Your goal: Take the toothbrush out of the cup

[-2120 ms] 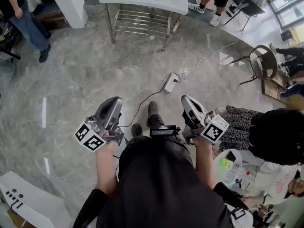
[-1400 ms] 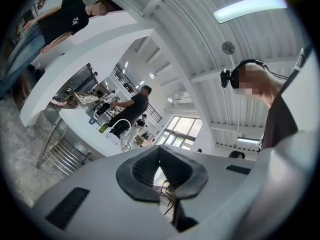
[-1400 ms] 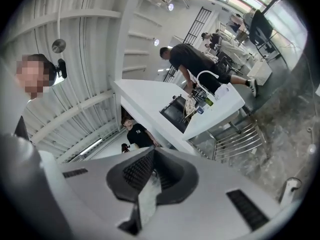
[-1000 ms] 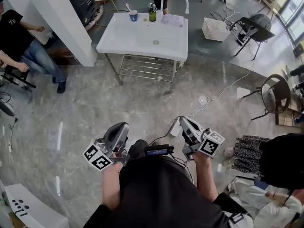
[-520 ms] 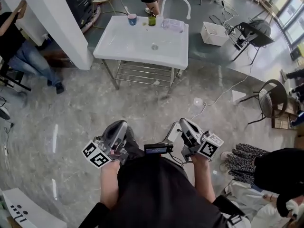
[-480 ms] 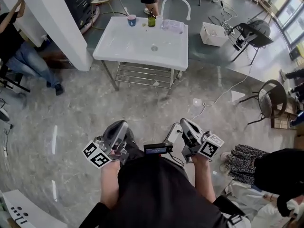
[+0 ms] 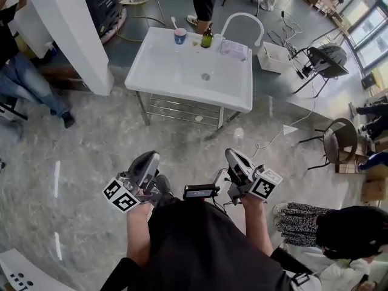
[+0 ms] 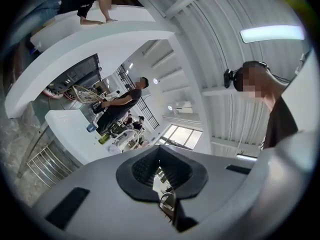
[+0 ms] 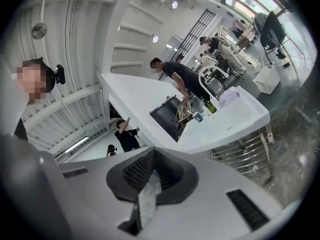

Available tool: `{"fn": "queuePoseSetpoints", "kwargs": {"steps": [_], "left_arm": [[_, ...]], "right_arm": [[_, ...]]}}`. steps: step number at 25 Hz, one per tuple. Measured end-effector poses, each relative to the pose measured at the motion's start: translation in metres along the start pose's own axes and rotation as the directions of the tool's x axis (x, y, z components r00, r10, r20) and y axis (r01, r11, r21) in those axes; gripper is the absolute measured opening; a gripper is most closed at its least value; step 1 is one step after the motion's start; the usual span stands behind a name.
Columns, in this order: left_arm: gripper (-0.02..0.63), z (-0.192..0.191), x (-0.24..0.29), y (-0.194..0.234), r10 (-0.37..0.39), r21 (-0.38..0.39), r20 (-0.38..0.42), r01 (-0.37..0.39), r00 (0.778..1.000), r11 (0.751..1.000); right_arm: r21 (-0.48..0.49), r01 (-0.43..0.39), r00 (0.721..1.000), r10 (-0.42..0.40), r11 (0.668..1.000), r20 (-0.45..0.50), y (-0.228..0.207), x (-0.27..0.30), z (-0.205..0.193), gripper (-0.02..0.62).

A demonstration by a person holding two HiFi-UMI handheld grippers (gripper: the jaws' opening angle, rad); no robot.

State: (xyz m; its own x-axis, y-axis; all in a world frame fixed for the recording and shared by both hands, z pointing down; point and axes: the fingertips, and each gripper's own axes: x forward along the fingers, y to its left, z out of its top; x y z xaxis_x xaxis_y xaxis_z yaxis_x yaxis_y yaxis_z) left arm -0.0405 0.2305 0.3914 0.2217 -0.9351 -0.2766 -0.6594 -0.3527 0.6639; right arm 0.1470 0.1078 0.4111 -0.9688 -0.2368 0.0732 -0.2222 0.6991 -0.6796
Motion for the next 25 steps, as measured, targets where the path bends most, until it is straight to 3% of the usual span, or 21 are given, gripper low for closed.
{"fn": "queuePoseSetpoints", "kwargs": {"steps": [10,18,25], "left_arm": [[0.006,0.073,-0.013,0.075,-0.008,-0.009,0.003,0.008,1.0,1.0],[0.007,0.1,-0.011,0.103,-0.046,-0.025,0.013,0.046,0.999,0.999],[0.006,0.1,-0.016,0.116,-0.028,-0.049,0.049,0.03,0.998,0.998]], "right_arm": [[-0.004,0.054,0.998,-0.054,0.999,-0.016,0.005,0.09,0.002,0.006],[0.018,0.167,0.986,-0.167,0.986,-0.001,0.0,0.099,0.001,0.006],[-0.01,0.118,0.993,-0.119,0.993,-0.027,0.003,0.133,0.008,0.006]]}}
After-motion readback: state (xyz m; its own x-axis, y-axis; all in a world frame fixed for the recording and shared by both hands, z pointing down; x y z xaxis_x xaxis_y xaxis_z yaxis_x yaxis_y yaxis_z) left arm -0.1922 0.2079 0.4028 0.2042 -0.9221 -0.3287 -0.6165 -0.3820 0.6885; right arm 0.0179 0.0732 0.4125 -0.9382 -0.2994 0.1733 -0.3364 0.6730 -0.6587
